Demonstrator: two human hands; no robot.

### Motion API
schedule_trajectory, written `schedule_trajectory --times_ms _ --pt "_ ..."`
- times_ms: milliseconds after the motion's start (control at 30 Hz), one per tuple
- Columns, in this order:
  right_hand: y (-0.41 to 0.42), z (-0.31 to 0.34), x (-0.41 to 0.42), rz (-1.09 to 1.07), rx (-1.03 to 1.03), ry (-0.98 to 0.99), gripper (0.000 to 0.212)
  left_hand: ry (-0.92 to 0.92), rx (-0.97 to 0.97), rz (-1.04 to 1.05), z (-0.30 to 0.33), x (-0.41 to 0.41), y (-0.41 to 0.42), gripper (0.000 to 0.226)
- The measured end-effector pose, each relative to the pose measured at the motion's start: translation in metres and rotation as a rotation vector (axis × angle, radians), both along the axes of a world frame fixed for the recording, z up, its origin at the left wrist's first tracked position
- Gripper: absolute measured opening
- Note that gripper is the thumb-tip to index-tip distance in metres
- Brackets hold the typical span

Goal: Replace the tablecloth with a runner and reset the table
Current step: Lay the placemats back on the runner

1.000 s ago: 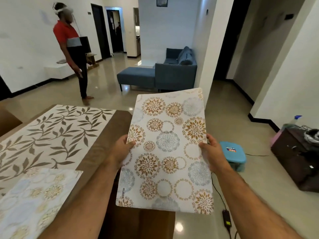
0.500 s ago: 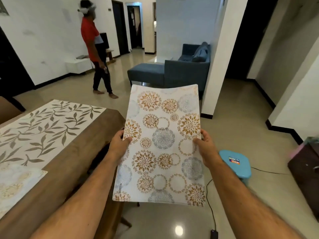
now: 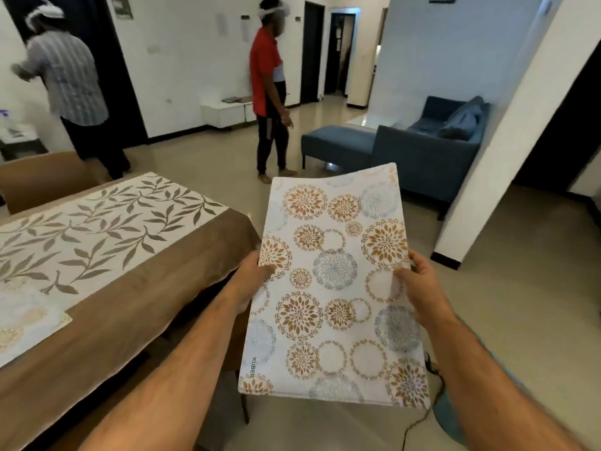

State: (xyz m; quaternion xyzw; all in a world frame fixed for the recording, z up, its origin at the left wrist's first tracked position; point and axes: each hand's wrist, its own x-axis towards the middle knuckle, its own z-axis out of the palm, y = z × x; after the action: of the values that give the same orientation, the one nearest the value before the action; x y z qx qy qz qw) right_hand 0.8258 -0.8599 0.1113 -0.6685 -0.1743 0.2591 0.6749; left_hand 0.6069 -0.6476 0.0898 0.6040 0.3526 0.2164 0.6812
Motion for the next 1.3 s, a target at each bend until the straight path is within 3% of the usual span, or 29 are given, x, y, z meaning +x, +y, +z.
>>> schedule_trajectory --times_ms 233,367,567,833,967,1300 --pt "0.114 0.014 0.098 0.15 -0.081 -0.099 0.037 0.067 0.061 0.247 0.005 0.084 0.079 0.02" --pt "0.179 0.012 0.156 0.228 -0.103 -0.093 0.029 0.012 0.048 0.366 0.002 0.119 0.113 0.019" --pt "0.289 0.007 0.247 0.454 -0.13 -0.146 0.039 -0.038 0.03 0.599 -0.02 0.186 0.166 0.024" --pt "0.407 0.008 0.342 0.602 -0.17 -0.194 0.028 -0.08 0.023 0.847 -0.029 0.273 0.196 0.021" --pt "0.48 -0.003 0.359 0.729 -0.195 -0.191 0.027 -0.077 -0.016 0.997 -0.039 0.287 0.224 0.031" --pt "0.66 -0.029 0.331 1.024 -0.229 -0.233 0.02 -0.101 -0.052 1.35 -0.056 0.292 0.303 0.024"
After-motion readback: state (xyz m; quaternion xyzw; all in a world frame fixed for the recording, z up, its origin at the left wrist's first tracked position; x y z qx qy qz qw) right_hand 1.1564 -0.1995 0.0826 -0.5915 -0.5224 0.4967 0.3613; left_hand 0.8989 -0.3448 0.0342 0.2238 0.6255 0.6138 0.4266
